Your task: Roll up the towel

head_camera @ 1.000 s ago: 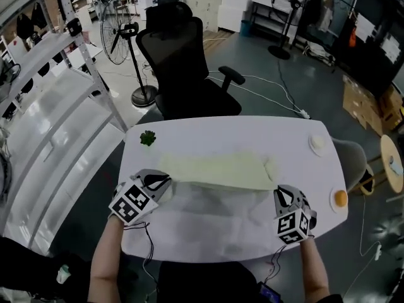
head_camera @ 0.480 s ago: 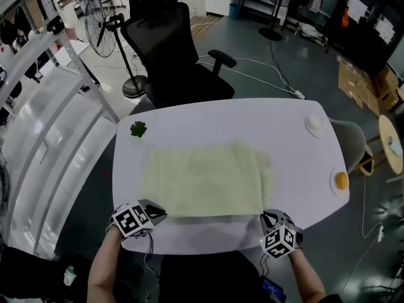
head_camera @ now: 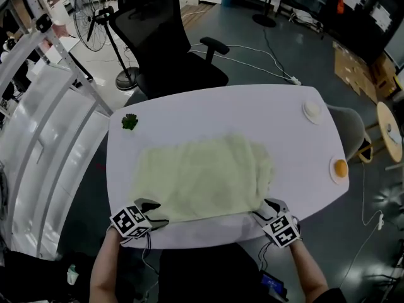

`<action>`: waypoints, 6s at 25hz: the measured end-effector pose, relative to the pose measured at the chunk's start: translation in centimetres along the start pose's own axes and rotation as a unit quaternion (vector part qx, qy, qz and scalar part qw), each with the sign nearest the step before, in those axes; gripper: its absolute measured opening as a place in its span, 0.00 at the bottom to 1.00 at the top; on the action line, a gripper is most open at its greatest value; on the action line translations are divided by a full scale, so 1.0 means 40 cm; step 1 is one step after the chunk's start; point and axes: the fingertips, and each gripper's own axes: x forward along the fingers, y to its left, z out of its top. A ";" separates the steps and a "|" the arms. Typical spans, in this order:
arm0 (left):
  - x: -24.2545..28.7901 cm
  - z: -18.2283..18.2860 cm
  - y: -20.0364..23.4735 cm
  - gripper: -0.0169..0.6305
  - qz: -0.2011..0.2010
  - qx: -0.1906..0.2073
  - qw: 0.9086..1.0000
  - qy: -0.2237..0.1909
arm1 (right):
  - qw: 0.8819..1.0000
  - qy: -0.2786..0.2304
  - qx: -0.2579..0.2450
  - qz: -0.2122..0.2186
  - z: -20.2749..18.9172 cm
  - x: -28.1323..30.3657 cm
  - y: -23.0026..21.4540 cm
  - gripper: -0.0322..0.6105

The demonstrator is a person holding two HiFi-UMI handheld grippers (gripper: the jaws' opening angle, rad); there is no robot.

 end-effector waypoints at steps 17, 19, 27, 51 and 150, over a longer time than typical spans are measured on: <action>-0.046 0.058 0.172 0.48 0.139 -0.127 0.976 -0.105 | 0.980 0.000 0.193 0.040 -0.014 0.140 -0.260 0.28; -0.032 0.053 0.172 0.48 0.142 -0.126 0.977 -0.095 | 0.977 -0.003 0.211 0.040 -0.010 0.133 -0.264 0.12; -0.055 0.036 0.195 0.50 0.165 -0.138 0.972 -0.094 | 0.978 0.092 0.186 -0.033 -0.142 0.008 -0.396 0.09; -0.159 -0.092 0.402 0.42 0.266 -0.309 0.906 -0.110 | 0.988 0.094 0.111 0.046 0.231 0.254 -0.517 0.32; -0.162 -0.100 0.221 0.08 -0.099 0.041 0.994 -0.031 | 0.891 -0.019 0.128 0.436 0.483 0.206 0.563 0.11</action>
